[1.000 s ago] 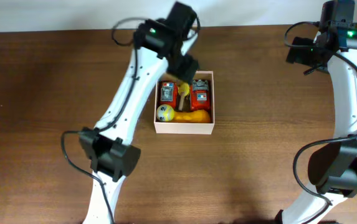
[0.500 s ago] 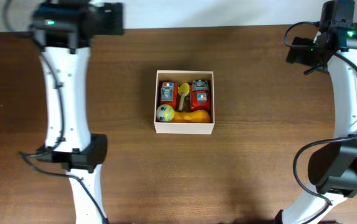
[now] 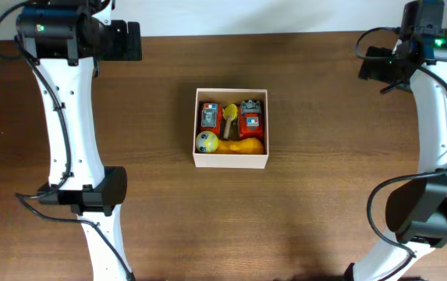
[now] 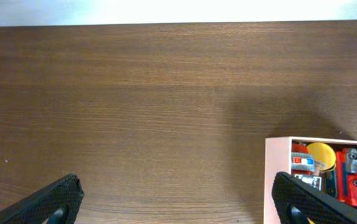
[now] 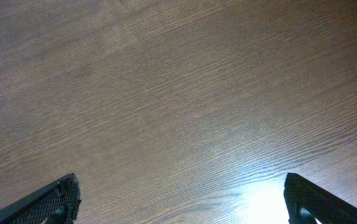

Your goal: Pack container

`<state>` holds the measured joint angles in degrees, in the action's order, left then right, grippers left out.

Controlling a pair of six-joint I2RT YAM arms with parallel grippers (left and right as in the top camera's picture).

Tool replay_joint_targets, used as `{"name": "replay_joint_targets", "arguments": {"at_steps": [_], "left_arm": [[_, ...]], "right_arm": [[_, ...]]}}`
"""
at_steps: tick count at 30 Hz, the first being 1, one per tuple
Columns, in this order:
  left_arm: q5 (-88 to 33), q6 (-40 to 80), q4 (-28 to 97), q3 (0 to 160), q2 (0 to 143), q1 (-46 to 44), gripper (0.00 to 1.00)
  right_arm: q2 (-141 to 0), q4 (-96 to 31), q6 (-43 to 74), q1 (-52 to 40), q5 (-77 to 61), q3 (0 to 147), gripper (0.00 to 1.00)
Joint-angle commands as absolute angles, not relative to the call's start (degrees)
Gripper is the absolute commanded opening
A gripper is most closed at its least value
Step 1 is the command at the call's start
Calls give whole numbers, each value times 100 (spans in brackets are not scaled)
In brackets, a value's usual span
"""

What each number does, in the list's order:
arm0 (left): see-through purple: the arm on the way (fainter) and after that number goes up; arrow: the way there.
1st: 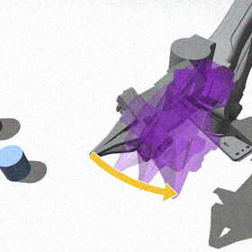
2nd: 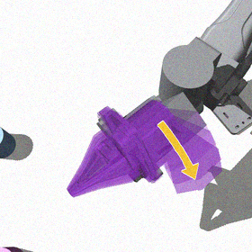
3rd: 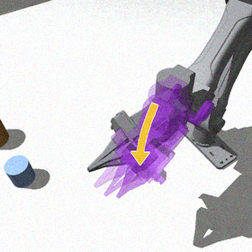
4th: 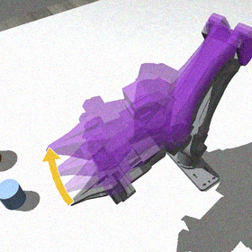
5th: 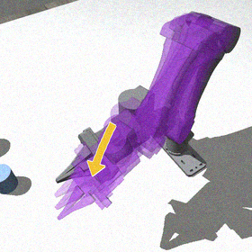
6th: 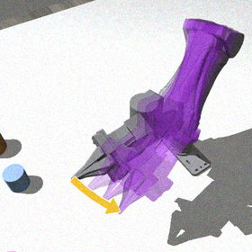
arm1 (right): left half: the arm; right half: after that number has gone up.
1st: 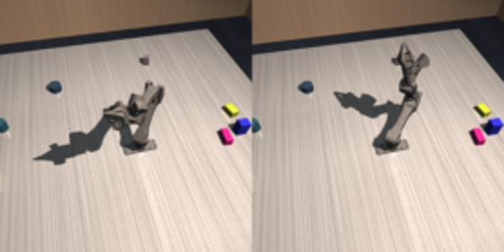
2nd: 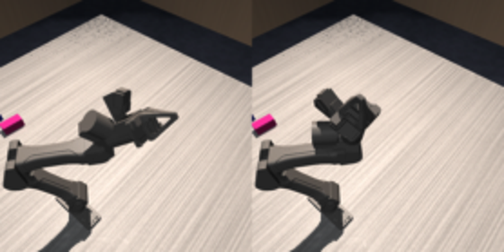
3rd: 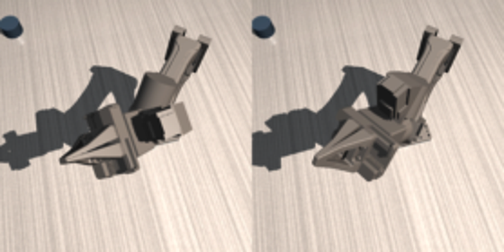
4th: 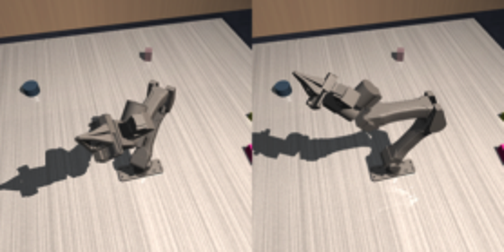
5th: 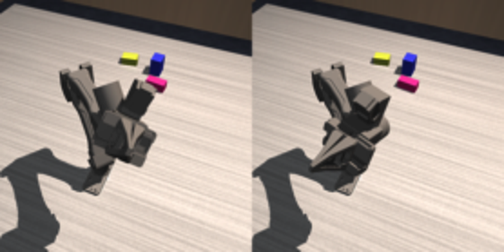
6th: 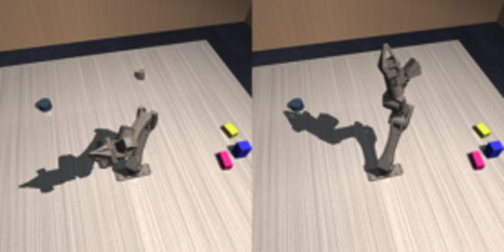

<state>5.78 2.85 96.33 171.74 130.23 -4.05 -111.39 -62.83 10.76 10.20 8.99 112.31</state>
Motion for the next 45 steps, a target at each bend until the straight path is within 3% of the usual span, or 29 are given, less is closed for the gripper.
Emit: {"name": "replay_joint_targets", "arguments": {"at_steps": [1, 9, 19, 24, 34, 45], "left_arm": [[491, 342, 9649, 17237, 12888, -395, 99], [607, 344, 9553, 17240, 12787, -392, 99], [1295, 342, 8044, 16256, 11240, -390, 99], [1638, 342, 6735, 14103, 9850, -381, 99], [1621, 344, 3148, 7708, 6414, -169, 99], [1308, 349, 1105, 3319, 3607, -169, 99]], "right_arm": [[-11161, -6285, 1144, 1041, 950, 11227, 99], [-11161, -6283, 1144, 1041, 950, 11227, 99], [-11161, -6283, 1144, 1041, 950, 11227, 99], [-11161, -6285, 1142, 1041, 950, 11227, 99], [-11161, -6283, 1144, 1041, 950, 11227, 99], [-11161, -6285, 1144, 1041, 950, 11227, 99]]}}
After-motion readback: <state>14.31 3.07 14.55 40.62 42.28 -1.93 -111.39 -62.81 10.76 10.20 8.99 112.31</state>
